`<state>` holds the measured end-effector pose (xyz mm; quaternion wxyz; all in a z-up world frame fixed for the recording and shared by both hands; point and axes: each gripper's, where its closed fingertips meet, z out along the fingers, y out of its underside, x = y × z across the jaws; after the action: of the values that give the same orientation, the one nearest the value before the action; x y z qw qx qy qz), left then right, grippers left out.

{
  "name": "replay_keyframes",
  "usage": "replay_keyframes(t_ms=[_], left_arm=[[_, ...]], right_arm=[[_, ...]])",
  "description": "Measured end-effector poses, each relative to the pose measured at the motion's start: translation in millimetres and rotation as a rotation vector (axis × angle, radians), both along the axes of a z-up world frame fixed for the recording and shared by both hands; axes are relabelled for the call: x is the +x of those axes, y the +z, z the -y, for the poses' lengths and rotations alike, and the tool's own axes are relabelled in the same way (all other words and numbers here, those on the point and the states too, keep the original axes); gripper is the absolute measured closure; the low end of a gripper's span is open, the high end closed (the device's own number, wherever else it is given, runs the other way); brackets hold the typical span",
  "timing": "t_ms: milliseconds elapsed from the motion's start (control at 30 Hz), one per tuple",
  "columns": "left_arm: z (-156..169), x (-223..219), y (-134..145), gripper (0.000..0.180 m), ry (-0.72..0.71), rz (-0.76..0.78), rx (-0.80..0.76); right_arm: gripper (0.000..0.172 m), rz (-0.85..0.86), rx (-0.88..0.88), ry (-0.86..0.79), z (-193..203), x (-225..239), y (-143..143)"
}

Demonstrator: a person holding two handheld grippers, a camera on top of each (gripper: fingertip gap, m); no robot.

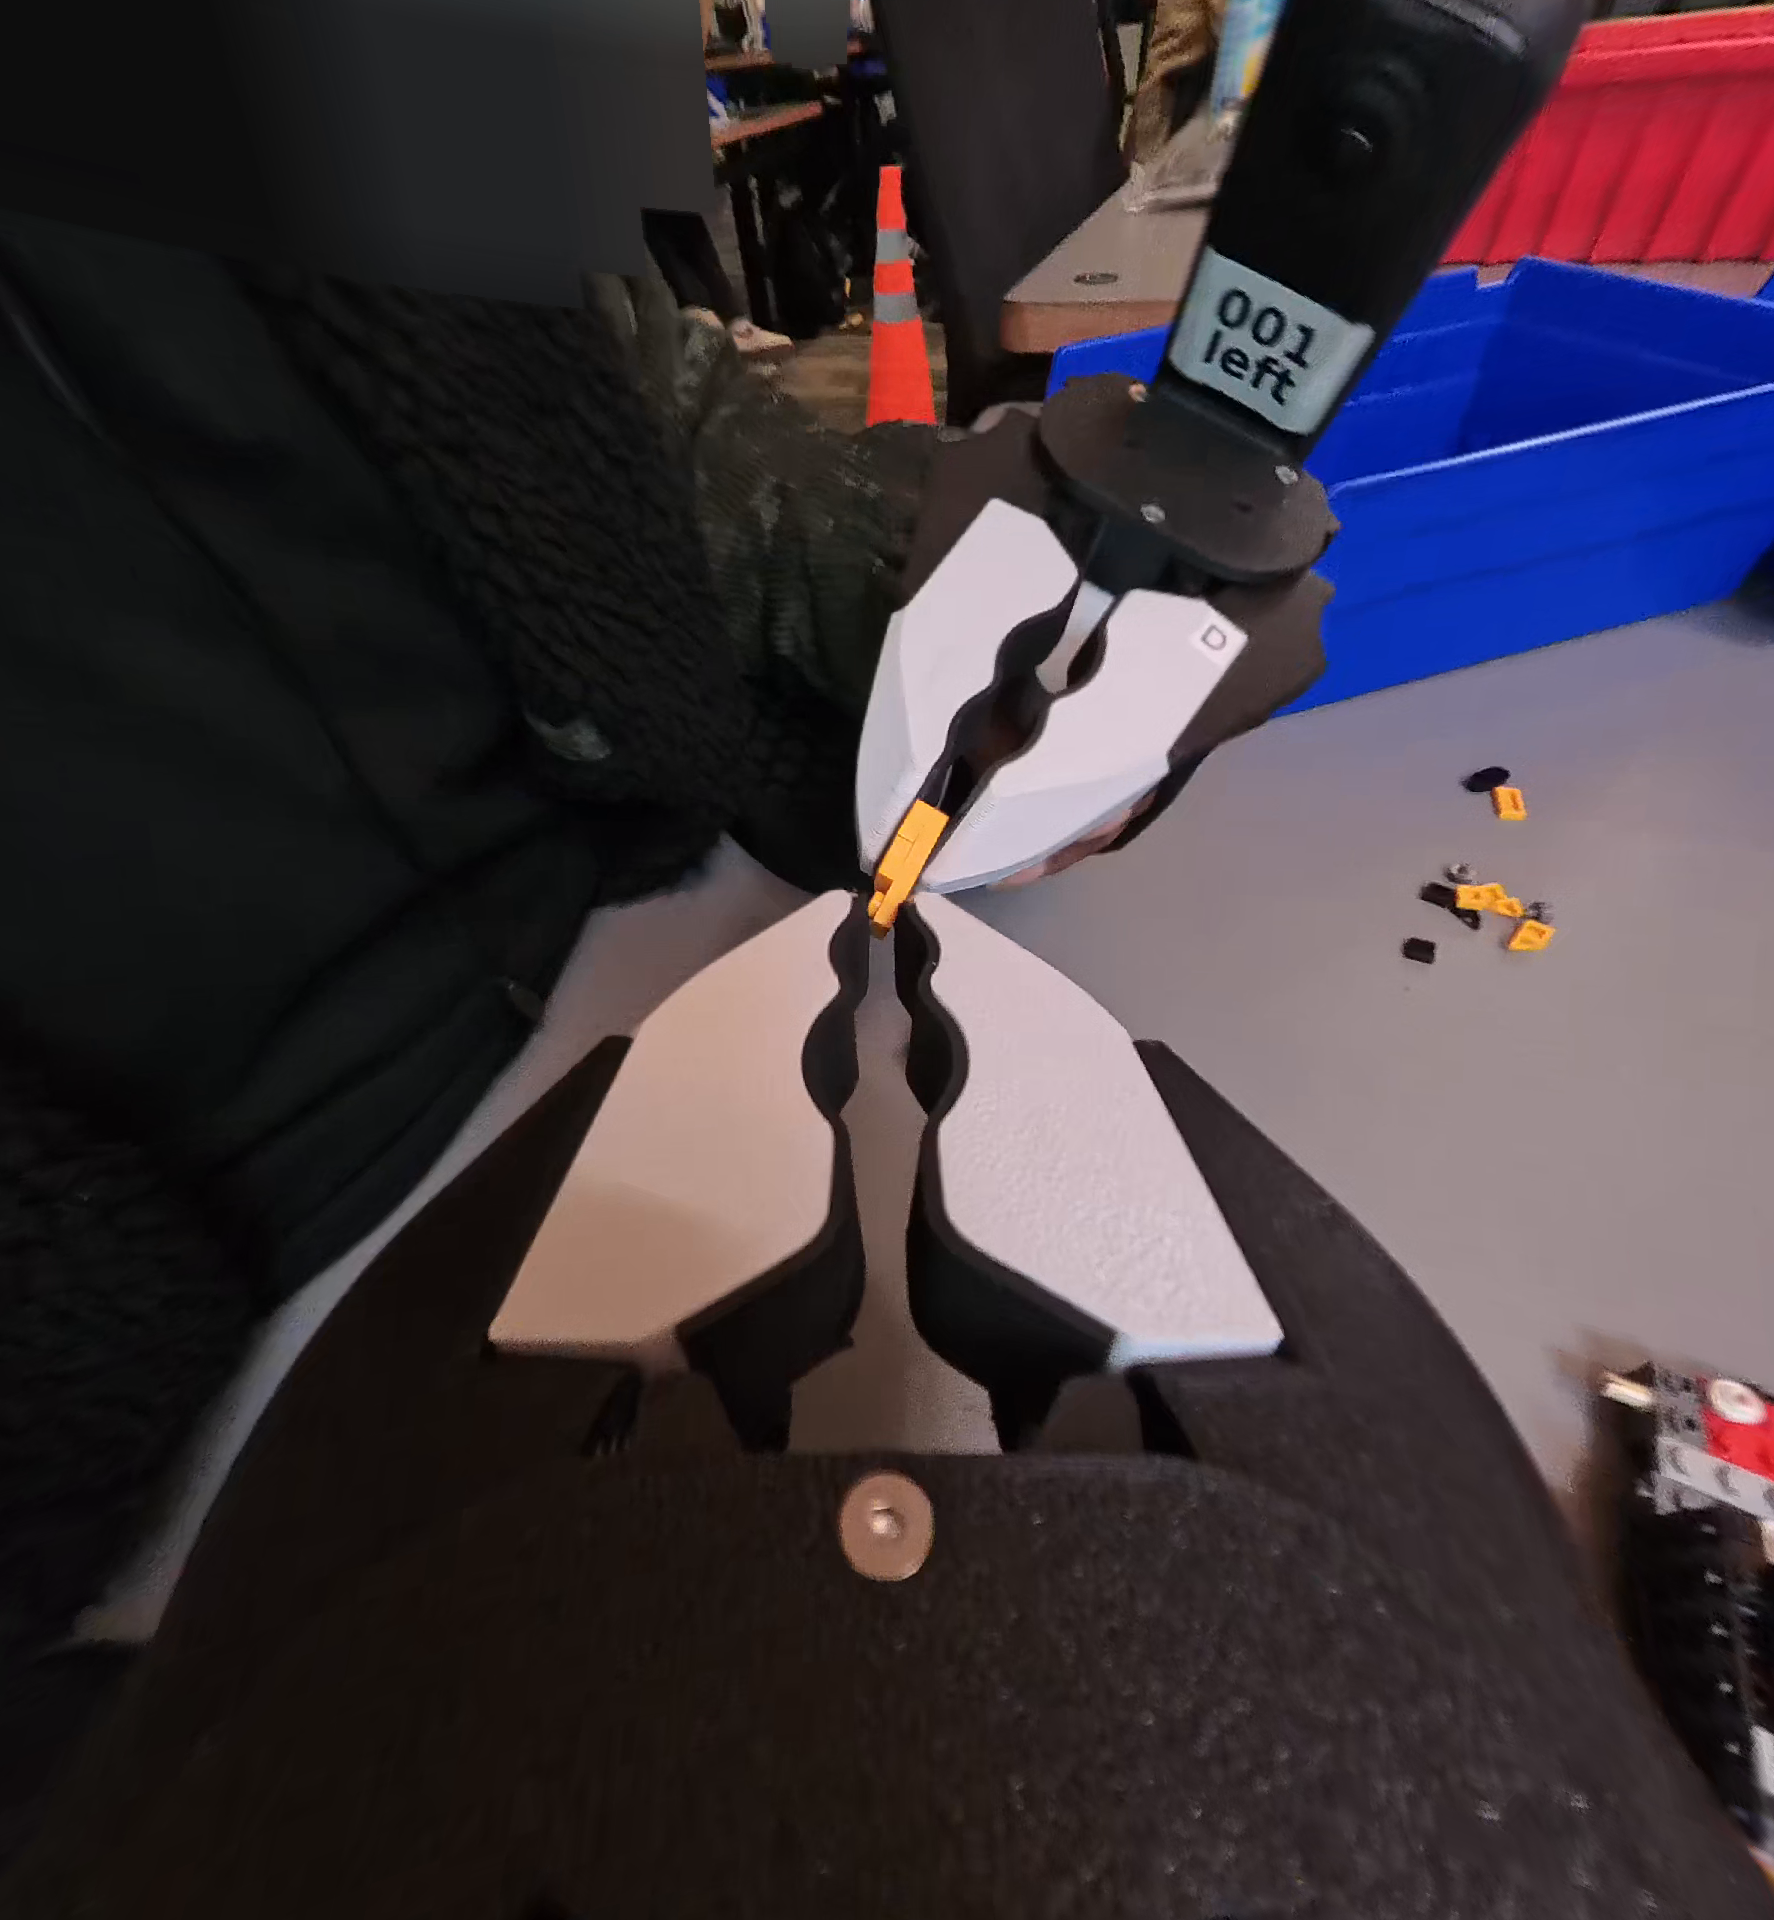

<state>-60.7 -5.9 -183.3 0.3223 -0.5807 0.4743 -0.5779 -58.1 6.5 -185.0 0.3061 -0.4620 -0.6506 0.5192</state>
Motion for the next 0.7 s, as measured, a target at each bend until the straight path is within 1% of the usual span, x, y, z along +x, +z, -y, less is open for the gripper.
replay_keyframes(t_ms=[67,133,233,300,333,400,467,500,533,600,700], left_arm=[[3,-2,0,0.175,-0.05,0.023,-0.053],[3,-1,-6,0.174,-0.068,-0.002,-0.053],[8,-1,-7,0.174,-0.124,-0.004,-0.083],[26,5,-4,0.176,-0.221,0.016,-0.108],[30,11,-11,0.176,-0.237,-0.037,-0.067],[27,13,-10,0.176,-0.223,-0.052,-0.03],[12,7,-13,0.176,-0.148,-0.072,-0.006],[7,4,-13,0.176,-0.122,-0.073,-0.018],[2,2,-16,0.176,-0.093,-0.088,-0.02],[-8,0,-31,0.176,-0.029,-0.17,0.018],[-15,-1,-40,0.176,0.019,-0.204,0.024]], right_arm=[[0.167,0.011,0.085,-0.008,2,-1,0],[0.167,0.049,0.197,-0.023,1,-1,-7],[0.168,0.068,0.285,-0.034,1,-1,-12],[0.168,0.114,0.402,-0.092,-10,-3,-23],[0.168,0.132,0.414,-0.081,-10,-3,-28],[0.168,0.145,0.426,-0.09,-10,-3,-32],[0.168,0.148,0.41,-0.131,-18,0,-28],[0.168,0.155,0.406,-0.15,-24,3,-27],[0.167,0.159,0.396,-0.167,-29,5,-27],[0.167,0.165,0.367,-0.184,-35,9,-29],[0.167,0.16,0.331,-0.189,-38,11,-32]])
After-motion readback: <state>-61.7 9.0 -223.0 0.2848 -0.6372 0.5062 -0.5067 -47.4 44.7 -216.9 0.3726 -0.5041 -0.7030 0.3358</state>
